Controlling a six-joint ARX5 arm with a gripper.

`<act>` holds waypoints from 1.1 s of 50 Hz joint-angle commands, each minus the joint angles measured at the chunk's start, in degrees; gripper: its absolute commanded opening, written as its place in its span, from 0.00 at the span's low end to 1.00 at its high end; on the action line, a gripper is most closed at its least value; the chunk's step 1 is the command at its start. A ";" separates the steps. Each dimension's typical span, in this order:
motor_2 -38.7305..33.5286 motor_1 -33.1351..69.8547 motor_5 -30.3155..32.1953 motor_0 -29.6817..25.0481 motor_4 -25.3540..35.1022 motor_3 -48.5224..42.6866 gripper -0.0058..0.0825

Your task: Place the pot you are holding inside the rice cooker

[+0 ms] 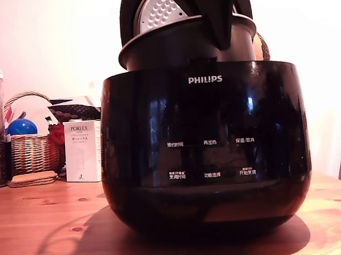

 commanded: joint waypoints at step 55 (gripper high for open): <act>1.14 3.37 -0.35 -1.68 6.62 1.25 0.23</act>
